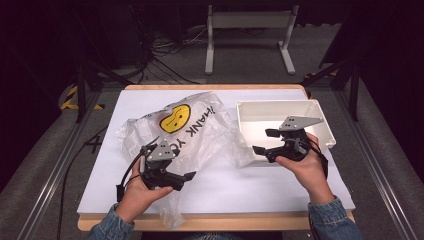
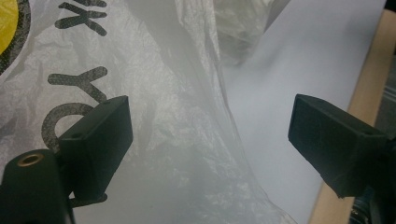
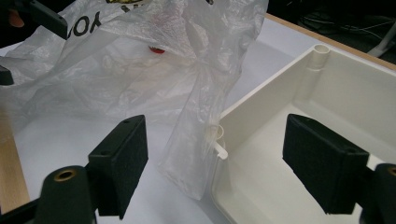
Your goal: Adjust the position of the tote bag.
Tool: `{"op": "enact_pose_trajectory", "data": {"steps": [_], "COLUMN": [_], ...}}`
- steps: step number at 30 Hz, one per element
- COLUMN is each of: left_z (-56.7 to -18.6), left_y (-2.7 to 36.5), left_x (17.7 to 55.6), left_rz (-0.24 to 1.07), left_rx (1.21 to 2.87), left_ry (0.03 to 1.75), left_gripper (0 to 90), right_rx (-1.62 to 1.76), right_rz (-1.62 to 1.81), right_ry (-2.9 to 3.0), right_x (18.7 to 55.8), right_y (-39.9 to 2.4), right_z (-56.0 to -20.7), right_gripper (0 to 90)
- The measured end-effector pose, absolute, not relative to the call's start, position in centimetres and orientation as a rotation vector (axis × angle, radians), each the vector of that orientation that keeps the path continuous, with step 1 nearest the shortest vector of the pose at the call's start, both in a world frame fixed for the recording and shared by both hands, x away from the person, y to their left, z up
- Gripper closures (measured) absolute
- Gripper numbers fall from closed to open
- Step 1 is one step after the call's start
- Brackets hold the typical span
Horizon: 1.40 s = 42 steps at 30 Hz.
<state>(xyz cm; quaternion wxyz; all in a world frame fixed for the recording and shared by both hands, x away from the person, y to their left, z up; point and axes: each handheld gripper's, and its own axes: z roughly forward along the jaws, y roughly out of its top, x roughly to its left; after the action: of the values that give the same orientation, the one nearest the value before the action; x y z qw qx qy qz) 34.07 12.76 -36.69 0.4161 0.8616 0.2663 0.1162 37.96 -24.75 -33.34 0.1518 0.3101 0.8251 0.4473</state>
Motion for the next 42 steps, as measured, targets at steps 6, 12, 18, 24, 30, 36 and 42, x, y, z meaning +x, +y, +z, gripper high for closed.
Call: {"op": "enact_pose_trajectory", "data": {"steps": [6, 12, 18, 24, 30, 36, 42], "left_z": [-37.4, -37.7, -37.0, -37.1, -37.3, -38.0, -38.4], "left_y": [12.1, 11.5, 10.6, 10.0, 9.6, 8.6, 7.7], "left_x": [34.6, 34.8, 35.2, 36.2, 37.4, 38.2, 38.6], "left_rz": [0.277, 0.353, 0.378, 0.423, 0.471, 0.503, 0.507], "left_rx": [2.171, 2.207, 2.191, 2.193, 2.211, 2.258, 2.294], "left_ry": [0.689, 0.715, 0.696, 0.704, 0.711, 0.721, 0.716], "left_gripper": [15.2, 16.0, 16.1, 16.4, 17.0, 18.2, 20.0], "right_rx": [0.889, 0.889, 0.891, 0.906, 0.927, 0.944, 0.951], "right_rz": [1.286, 1.278, 1.271, 1.259, 1.252, 1.235, 1.23], "right_ry": [2.369, 2.373, 2.384, 2.383, 2.369, 2.365, 2.363], "right_x": [37.8, 37.8, 37.8, 37.4, 36.7, 36.2, 35.8], "right_y": [-24.7, -24.6, -24.3, -24.5, -24.9, -25.1, -25.2], "right_z": [-33.4, -33.5, -33.8, -34.1, -34.1, -34.4, -34.5], "right_gripper": [21.7, 21.7, 21.3, 21.1, 21.0, 20.8, 20.6]}}
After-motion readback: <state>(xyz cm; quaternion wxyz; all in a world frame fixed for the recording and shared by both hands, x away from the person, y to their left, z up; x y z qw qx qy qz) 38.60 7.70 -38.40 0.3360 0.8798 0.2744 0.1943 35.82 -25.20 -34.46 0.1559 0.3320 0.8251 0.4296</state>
